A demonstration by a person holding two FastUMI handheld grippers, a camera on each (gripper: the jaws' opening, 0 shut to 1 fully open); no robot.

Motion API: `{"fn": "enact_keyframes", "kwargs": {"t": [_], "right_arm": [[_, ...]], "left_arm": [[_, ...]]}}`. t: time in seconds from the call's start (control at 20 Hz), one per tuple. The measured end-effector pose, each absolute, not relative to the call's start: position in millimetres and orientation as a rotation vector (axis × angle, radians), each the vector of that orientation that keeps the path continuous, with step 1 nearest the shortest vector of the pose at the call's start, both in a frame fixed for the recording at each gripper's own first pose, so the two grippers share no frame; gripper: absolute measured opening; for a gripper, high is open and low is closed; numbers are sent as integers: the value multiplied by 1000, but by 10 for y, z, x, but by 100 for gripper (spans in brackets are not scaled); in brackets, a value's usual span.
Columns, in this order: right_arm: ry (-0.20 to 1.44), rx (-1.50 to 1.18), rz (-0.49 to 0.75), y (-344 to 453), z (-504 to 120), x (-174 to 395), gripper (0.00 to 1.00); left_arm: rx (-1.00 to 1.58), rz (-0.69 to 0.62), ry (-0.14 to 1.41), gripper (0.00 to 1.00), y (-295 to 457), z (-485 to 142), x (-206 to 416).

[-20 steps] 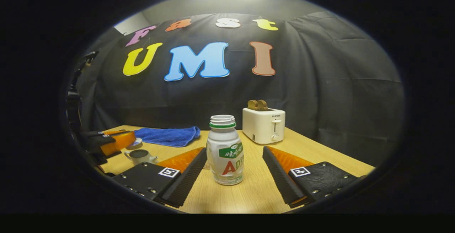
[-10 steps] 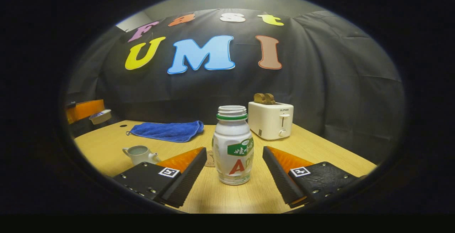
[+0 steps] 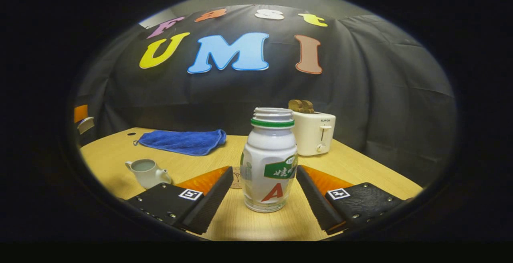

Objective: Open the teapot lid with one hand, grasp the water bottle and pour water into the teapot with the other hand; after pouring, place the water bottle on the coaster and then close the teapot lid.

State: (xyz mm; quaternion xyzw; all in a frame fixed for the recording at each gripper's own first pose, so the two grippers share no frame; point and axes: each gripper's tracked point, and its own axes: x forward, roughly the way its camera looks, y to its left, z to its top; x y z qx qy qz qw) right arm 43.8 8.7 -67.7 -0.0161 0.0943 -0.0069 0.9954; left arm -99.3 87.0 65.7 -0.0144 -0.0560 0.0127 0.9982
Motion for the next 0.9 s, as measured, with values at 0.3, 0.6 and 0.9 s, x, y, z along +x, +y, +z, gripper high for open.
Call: {"fn": "enact_keyframes", "kwargs": {"t": [0.3, 0.6, 0.9], "right_arm": [[215, -47, -29, 113, -772, 522, 83], [215, -103, -25, 179, -763, 519, 80], [186, -267, -19, 264, -654, 522, 77]], "left_arm": [[-59, 32, -98, 10, 1035, 529, -1029], [-85, 27, -76, 14, 1105, 382, -997], [-103, 20, -58, 14, 1145, 275, -968]]}}
